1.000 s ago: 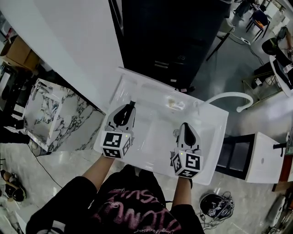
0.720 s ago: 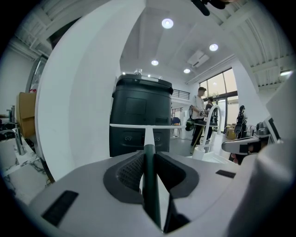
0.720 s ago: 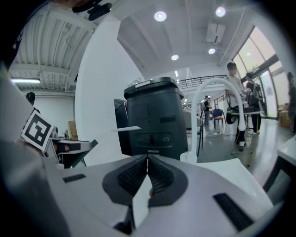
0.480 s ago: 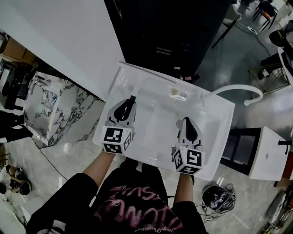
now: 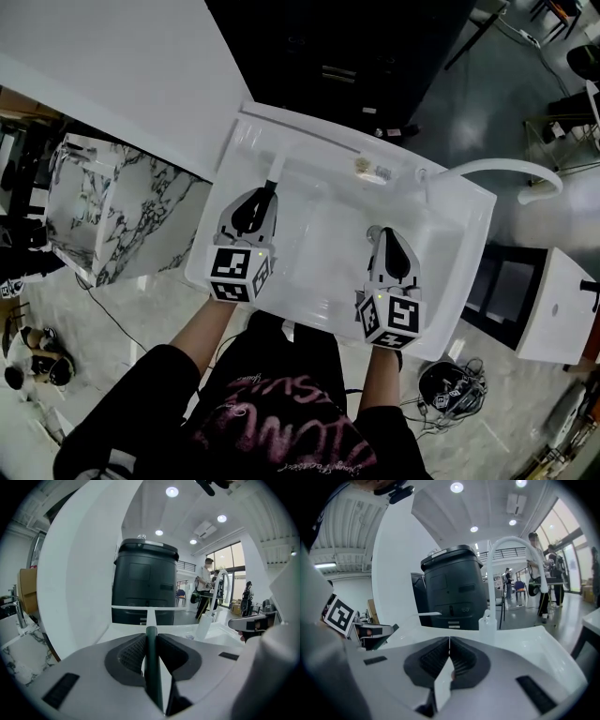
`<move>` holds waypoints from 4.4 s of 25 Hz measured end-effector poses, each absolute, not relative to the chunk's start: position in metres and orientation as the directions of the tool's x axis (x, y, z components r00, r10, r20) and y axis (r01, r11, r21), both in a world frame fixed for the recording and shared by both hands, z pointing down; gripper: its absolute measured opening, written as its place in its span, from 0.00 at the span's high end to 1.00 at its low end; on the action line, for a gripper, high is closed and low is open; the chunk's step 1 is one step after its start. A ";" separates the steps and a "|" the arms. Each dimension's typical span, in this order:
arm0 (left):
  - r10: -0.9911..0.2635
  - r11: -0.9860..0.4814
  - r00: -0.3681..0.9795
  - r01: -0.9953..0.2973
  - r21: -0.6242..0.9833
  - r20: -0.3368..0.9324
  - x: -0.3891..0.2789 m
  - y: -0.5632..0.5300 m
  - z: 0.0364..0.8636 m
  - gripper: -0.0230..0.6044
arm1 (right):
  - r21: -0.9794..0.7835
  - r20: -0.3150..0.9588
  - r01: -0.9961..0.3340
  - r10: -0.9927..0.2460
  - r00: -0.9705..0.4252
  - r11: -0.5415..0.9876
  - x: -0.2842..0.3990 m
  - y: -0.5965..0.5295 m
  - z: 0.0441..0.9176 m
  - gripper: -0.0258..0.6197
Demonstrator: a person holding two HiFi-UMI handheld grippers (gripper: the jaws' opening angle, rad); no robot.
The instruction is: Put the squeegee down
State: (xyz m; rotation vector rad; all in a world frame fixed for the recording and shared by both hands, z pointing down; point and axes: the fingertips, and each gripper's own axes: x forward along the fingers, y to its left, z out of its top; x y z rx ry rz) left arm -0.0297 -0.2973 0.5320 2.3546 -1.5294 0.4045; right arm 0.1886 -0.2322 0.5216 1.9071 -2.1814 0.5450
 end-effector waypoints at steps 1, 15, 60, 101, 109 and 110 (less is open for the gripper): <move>-0.829 -0.385 0.391 -0.918 0.099 0.400 -0.029 -0.297 0.536 0.83 | -0.146 0.383 -0.984 -0.911 -0.153 0.104 0.189 -0.233 0.524 0.93; -0.794 -0.375 0.372 -0.922 0.095 0.481 -0.020 -0.300 0.585 0.83 | -0.165 0.451 -0.981 -0.876 -0.169 0.104 0.195 -0.236 0.568 0.93; -0.762 -0.354 0.352 -0.929 0.106 0.544 -0.017 -0.293 0.625 0.82 | -0.136 0.504 -0.988 -0.854 -0.127 0.066 0.207 -0.225 0.592 0.93; -0.854 -0.393 0.402 -0.914 0.098 0.329 -0.056 -0.238 0.488 0.95 | -0.062 0.306 -0.992 -0.944 -0.122 0.108 0.165 -0.192 0.464 0.93; -0.869 -0.408 0.414 -0.909 0.083 0.270 -0.055 -0.247 0.458 0.95 | -0.058 0.258 -0.991 -0.957 -0.129 0.118 0.163 -0.199 0.438 0.93; -0.872 -0.407 0.413 -0.910 0.082 0.262 -0.055 -0.248 0.454 0.95 | -0.052 0.252 -0.992 -0.959 -0.128 0.119 0.162 -0.200 0.435 0.93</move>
